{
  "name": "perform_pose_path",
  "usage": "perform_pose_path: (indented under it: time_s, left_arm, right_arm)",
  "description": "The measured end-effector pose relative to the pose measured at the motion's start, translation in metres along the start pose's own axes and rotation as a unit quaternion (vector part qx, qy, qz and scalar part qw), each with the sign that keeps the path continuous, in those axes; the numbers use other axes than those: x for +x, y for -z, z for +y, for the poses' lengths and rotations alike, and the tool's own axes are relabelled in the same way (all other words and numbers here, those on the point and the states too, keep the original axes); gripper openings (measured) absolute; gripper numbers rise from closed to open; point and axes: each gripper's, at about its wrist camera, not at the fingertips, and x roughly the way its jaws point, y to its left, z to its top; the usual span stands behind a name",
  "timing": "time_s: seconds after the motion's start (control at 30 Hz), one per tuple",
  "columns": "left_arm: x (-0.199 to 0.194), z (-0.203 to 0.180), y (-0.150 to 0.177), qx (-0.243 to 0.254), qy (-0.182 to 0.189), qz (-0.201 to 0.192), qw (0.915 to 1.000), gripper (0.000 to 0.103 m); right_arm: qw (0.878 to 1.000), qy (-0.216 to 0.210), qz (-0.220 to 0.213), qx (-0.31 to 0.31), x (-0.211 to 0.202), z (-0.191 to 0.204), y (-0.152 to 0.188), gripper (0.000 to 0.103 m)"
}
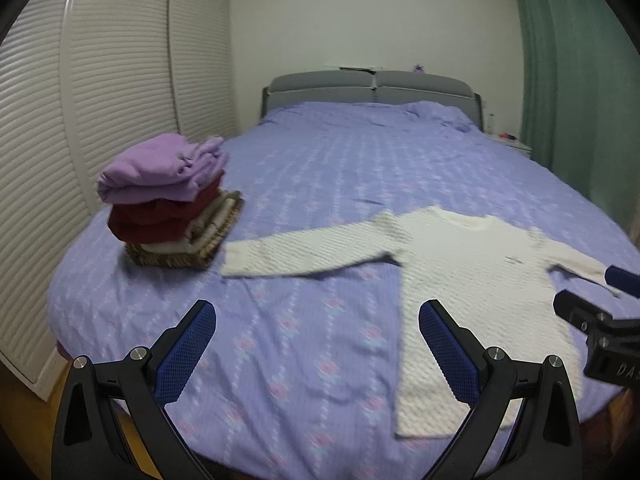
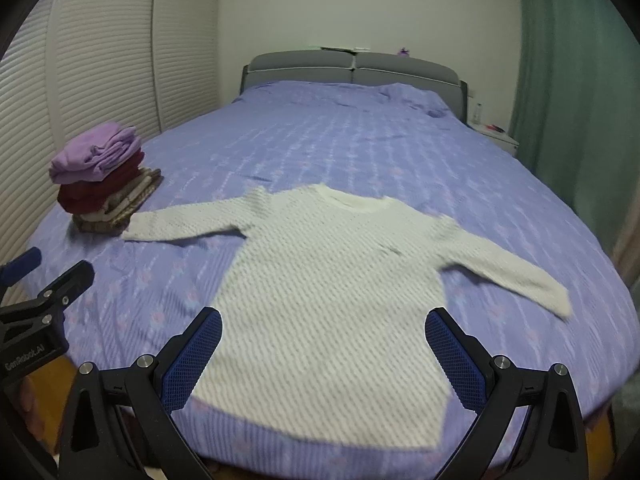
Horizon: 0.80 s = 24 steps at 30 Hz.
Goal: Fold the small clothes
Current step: 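Reach the left gripper to the sleeve cuff nearest the clothes stack and grasp it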
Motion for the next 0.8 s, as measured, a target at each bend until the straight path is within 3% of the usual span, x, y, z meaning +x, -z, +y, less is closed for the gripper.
perform_pose_path:
  time_s: [0.17, 0.23, 0.37, 0.5, 0.6, 0.8]
  left_arm:
    - [0.040, 0.033, -0.015, -0.001, -0.041, -0.024, 0.9989, 0.103]
    - [0.055, 0.045, -0.019, -0.005, -0.050, -0.025, 0.9984, 0.098]
    - [0.092, 0.069, -0.023, -0.032, -0.030, -0.012, 0.9990, 0.083]
    - [0.130, 0.088, -0.020, -0.076, -0.006, 0.029, 0.9966, 0.066]
    - [0.159, 0.103, -0.014, -0.128, 0.011, 0.058, 0.9900, 0.054]
    - [0.209, 0.126, 0.005, -0.224, 0.034, 0.112, 0.9675, 0.044]
  right_arm:
    - [0.999, -0.030, -0.002, -0.015, 0.042, 0.027, -0.031, 0.103]
    - [0.999, -0.036, -0.008, -0.028, 0.060, 0.042, -0.043, 0.102]
    - [0.998, -0.045, -0.012, -0.048, 0.097, 0.073, -0.063, 0.102]
    - [0.997, -0.056, -0.004, -0.056, 0.135, 0.101, -0.075, 0.102]
    - [0.996, -0.064, 0.008, -0.055, 0.157, 0.117, -0.079, 0.102]
    - [0.996, -0.058, 0.026, -0.068, 0.188, 0.135, -0.076, 0.103]
